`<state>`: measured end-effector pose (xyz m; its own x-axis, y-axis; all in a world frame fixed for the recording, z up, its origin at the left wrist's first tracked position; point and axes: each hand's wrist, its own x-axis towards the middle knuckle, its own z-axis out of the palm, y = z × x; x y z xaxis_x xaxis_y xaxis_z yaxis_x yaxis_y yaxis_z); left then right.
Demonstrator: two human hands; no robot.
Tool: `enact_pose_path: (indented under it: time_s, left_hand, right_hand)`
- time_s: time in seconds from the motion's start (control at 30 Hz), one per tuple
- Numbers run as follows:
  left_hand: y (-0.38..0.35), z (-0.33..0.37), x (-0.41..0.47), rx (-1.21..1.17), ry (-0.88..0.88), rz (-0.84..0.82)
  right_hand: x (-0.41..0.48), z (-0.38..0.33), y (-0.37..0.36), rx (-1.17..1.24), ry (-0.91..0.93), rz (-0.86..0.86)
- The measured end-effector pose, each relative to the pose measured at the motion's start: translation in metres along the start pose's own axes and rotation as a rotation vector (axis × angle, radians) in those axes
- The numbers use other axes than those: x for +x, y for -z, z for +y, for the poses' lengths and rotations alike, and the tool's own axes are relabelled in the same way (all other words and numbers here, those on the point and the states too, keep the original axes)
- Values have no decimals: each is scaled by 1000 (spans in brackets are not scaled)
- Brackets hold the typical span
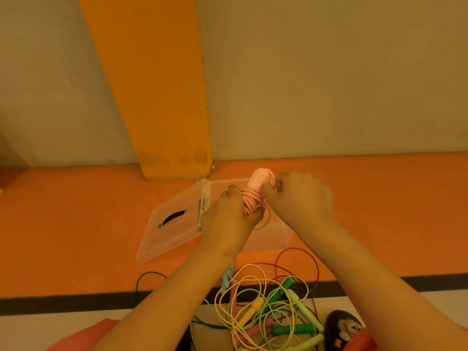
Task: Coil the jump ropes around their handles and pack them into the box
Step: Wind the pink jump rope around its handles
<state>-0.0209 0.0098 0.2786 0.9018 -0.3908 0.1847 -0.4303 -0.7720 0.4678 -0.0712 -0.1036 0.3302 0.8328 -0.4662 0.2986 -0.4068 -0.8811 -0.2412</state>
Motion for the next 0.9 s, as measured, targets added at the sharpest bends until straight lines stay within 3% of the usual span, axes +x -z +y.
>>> enact_pose_path:
  time_s: [0.17,0.47,0.73,0.9]
  left_hand:
    - [3,-2,-2,12,-25,24]
    - [11,-2,-8,100,-94,76]
    - [14,-4,-6,80,-44,74]
    - [12,-7,-1,67,-11,23]
  right_hand:
    - [1,0,-5,143,-18,8]
    - [-5,-1,-4,80,10,45]
    - [-12,0,-6,231,160,219]
    - [-16,0,-5,410,314,463]
